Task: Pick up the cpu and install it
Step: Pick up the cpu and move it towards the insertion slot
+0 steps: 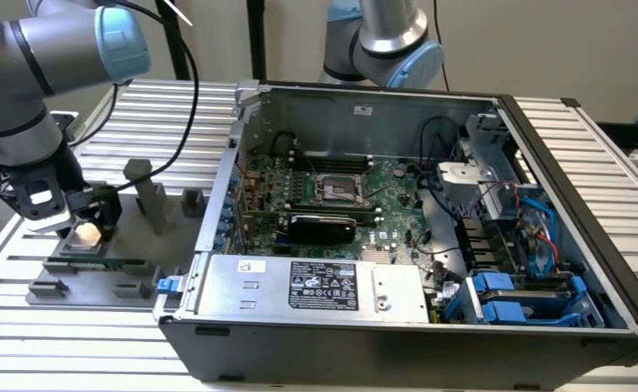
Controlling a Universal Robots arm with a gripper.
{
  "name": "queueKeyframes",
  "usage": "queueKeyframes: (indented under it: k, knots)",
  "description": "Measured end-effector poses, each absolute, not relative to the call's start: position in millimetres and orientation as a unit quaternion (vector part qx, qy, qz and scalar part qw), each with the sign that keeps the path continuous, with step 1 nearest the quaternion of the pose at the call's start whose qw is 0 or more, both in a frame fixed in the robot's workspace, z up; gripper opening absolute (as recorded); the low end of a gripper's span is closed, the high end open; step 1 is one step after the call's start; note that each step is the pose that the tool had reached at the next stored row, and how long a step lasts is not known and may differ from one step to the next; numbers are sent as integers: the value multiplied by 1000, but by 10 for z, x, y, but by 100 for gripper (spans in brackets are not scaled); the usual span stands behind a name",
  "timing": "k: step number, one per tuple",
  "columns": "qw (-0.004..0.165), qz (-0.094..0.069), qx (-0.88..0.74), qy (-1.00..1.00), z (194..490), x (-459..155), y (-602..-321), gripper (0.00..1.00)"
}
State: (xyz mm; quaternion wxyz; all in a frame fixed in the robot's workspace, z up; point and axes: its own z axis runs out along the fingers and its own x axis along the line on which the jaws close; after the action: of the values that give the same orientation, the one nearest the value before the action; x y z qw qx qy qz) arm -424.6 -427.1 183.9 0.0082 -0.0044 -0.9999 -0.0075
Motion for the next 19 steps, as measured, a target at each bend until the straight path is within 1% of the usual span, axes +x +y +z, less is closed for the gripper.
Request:
queueKeyframes:
  k: [4, 5, 12, 13, 15, 16, 19]
  knots:
    - [8, -7, -4, -1000, 1837, -4246, -4271, 69]
    - [8, -7, -4, -1000, 1837, -4246, -4271, 62]
    - [8, -7, -3, -1000, 1837, -4246, -4271, 62]
    - [8, -7, -3, -1000, 1836, -4246, -4271, 60]
    - [8, -7, -3, -1000, 1837, -4246, -4271, 60]
    - [8, -7, -3, -1000, 1837, -4246, -4271, 55]
    - [8, -7, -3, -1000, 1837, -4246, -4271, 55]
